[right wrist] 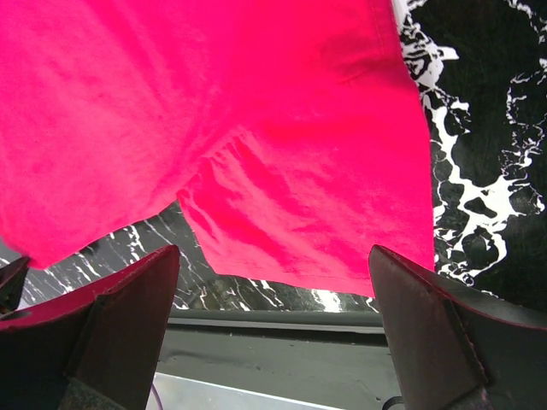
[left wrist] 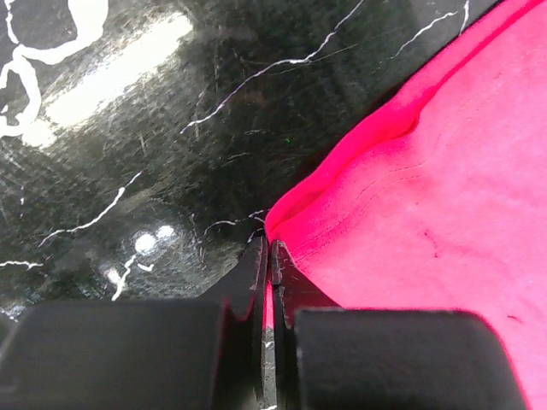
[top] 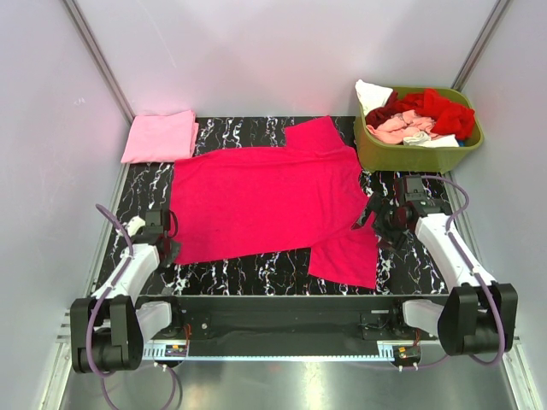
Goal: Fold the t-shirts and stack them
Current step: Fold the tshirt
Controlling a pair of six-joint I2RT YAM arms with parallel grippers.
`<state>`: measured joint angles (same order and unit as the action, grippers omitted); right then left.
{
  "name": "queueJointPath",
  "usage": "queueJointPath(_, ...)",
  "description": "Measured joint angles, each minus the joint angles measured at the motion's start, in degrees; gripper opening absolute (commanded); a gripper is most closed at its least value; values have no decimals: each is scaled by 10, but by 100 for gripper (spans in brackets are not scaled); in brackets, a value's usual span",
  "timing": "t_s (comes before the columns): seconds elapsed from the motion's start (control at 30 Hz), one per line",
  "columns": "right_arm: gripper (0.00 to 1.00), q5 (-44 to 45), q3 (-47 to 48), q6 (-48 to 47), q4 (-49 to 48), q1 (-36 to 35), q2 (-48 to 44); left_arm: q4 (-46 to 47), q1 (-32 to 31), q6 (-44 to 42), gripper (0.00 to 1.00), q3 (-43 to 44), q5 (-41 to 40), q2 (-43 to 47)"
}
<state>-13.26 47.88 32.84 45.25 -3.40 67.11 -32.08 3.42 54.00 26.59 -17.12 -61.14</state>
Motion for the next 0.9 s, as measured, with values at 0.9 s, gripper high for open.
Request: queueJointPath(0.9,60,47,-141,139,47,-176,45,75,0,-86,0,-24,17,72)
